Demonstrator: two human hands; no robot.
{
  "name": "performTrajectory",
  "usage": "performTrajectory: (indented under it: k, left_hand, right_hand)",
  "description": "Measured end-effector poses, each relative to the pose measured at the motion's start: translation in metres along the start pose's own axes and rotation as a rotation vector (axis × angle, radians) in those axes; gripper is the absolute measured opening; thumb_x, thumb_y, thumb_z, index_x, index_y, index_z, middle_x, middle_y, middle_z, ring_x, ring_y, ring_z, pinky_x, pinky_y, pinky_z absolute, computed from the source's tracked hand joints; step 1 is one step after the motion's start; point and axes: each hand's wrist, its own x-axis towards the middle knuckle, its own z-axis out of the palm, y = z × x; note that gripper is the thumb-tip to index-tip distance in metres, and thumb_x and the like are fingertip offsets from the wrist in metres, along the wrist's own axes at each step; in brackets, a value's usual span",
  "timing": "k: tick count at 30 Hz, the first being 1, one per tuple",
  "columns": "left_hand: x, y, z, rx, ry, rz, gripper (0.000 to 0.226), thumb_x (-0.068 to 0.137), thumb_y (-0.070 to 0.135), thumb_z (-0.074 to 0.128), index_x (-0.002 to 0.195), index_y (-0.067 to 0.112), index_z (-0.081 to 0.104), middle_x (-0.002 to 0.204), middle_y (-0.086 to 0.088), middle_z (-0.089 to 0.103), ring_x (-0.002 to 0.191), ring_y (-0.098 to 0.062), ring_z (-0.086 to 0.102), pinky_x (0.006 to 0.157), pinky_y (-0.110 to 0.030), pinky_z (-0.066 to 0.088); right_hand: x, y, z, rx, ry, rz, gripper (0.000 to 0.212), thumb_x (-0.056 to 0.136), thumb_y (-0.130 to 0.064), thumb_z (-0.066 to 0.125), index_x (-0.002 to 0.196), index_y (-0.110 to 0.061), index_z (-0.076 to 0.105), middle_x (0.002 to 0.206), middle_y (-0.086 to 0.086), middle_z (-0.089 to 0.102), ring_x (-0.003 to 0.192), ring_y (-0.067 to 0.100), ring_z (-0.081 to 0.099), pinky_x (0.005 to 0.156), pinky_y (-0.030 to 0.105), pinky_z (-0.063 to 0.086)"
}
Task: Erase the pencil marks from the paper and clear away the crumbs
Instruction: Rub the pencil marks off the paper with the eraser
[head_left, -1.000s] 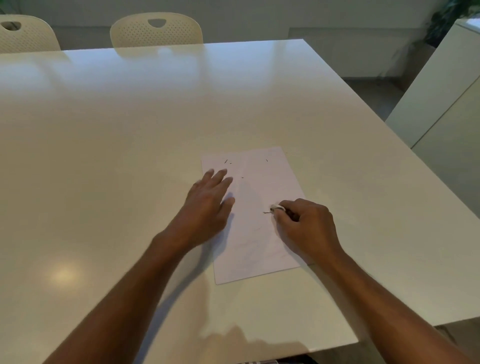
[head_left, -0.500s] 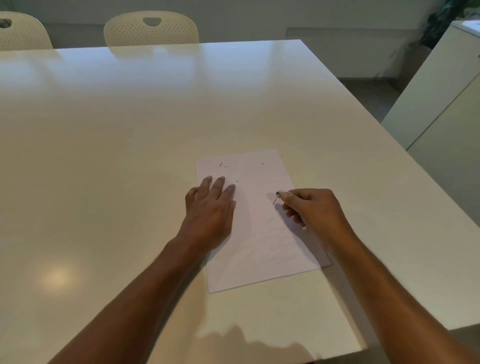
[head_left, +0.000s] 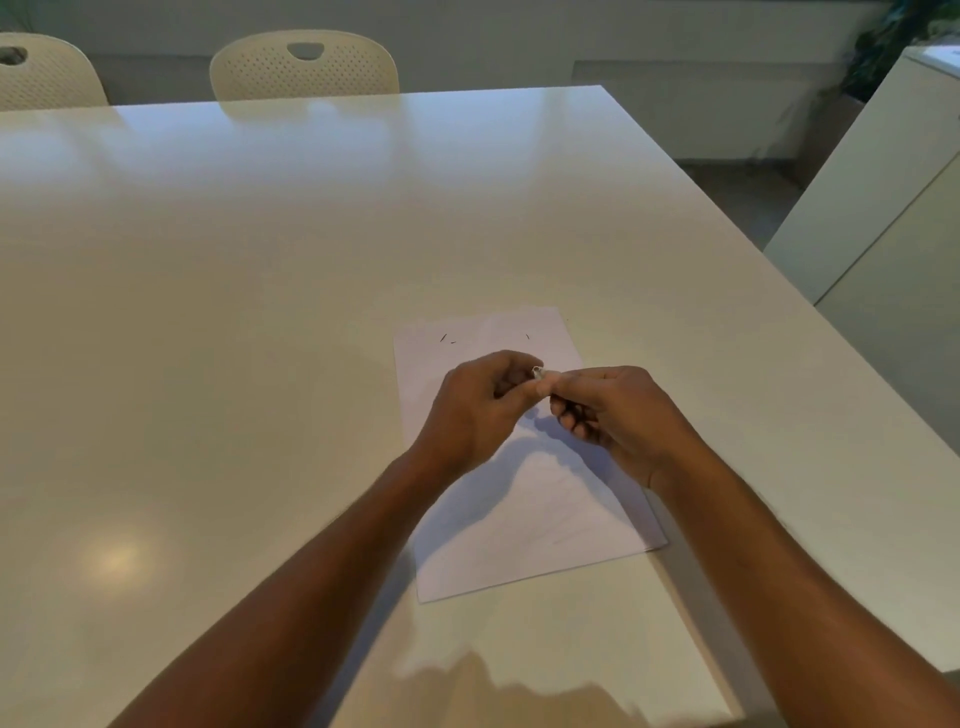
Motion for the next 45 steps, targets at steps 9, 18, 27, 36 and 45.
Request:
performTrajectory:
  k: [9,18,27,36,45]
  left_hand:
    - [0.016,-0.001,-0.008,0.177,-0.067,0.018,0.012,0.095,0.012,0.066,0.094,0.012,0.077,0.071,0.009,0.070,0.065,-0.006,0.066,0.064,-0.018,0.055]
    - [0.030,-0.009,-0.015,0.408,-0.083,0.072,0.036,0.091,-0.013,0.053,0.111,0.007,0.074,0.103,-0.005,0.075,0.082,-0.008,0.069,0.076,-0.009,0.050]
    - [0.020,-0.014,-0.016,0.378,0.065,0.122,0.032,0.096,-0.002,0.058,0.124,0.009,0.070,0.114,-0.006,0.074,0.103,-0.016,0.071,0.095,-0.024,0.053]
    - [-0.037,-0.039,-0.023,0.619,0.062,0.164,0.030,0.096,0.007,0.049,0.116,0.009,0.070,0.117,-0.008,0.067,0.109,-0.028,0.057,0.090,-0.035,0.047]
    - [-0.048,-0.046,-0.015,0.794,-0.028,0.163,0.039,0.095,0.012,0.052,0.132,0.022,0.061,0.137,-0.010,0.051,0.129,-0.032,0.043,0.096,-0.048,0.043]
  right_hand:
    - [0.004,-0.004,-0.005,0.047,0.000,0.121,0.023,0.091,-0.019,0.068,0.089,0.003,0.076,0.070,0.010,0.061,0.058,0.016,0.053,0.052,0.023,0.045]
    - [0.004,-0.007,-0.014,0.051,0.114,0.099,0.026,0.084,-0.021,0.075,0.087,0.004,0.075,0.068,0.009,0.063,0.061,0.017,0.053,0.054,0.024,0.045]
    - [-0.003,-0.002,-0.017,-0.105,0.190,0.004,0.021,0.082,-0.026,0.079,0.078,-0.006,0.077,0.067,0.009,0.069,0.058,0.014,0.059,0.058,0.025,0.051]
    - [-0.037,0.045,0.014,-0.767,0.203,-0.409,0.011,0.085,-0.030,0.070,0.077,-0.025,0.075,0.071,-0.009,0.070,0.066,0.008,0.063,0.063,0.026,0.051]
    - [-0.045,0.057,0.027,-1.045,0.191,-0.676,0.016,0.084,-0.022,0.066,0.069,-0.018,0.066,0.063,-0.004,0.054,0.055,0.019,0.053,0.049,0.029,0.043]
